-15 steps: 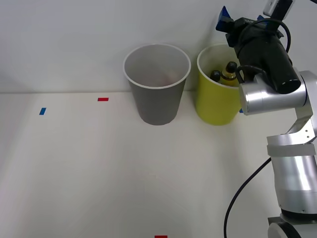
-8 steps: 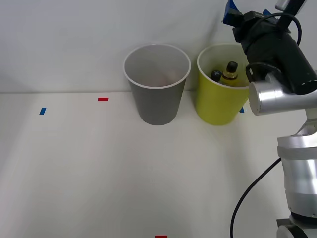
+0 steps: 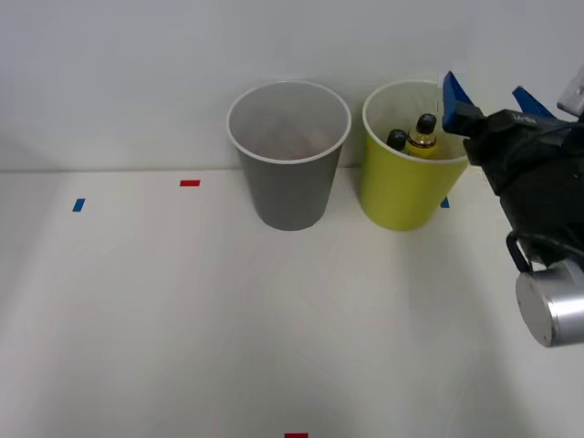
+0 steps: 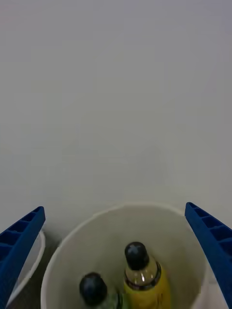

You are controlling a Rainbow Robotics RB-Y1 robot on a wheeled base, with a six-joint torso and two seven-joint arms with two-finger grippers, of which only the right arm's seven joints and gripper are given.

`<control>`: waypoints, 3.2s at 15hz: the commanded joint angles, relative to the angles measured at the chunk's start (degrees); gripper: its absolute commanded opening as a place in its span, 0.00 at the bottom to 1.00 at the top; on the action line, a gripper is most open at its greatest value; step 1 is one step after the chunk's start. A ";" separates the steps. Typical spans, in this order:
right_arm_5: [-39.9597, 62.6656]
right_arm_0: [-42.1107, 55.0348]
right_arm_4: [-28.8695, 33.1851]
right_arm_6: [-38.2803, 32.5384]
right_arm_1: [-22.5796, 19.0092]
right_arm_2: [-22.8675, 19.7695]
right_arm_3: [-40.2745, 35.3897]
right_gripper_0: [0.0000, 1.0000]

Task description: Put cans in the gray bin, plastic bottles in the light green bin

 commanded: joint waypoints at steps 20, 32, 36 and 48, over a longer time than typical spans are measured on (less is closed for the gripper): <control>-23.68 57.46 39.76 -0.27 10.60 8.60 -11.24 1.00; -57.34 60.63 34.48 -18.81 14.74 0.87 8.97 1.00; -67.09 60.45 27.80 -5.81 14.74 0.52 15.74 1.00; -71.93 59.31 25.87 -1.94 13.68 1.48 19.08 1.00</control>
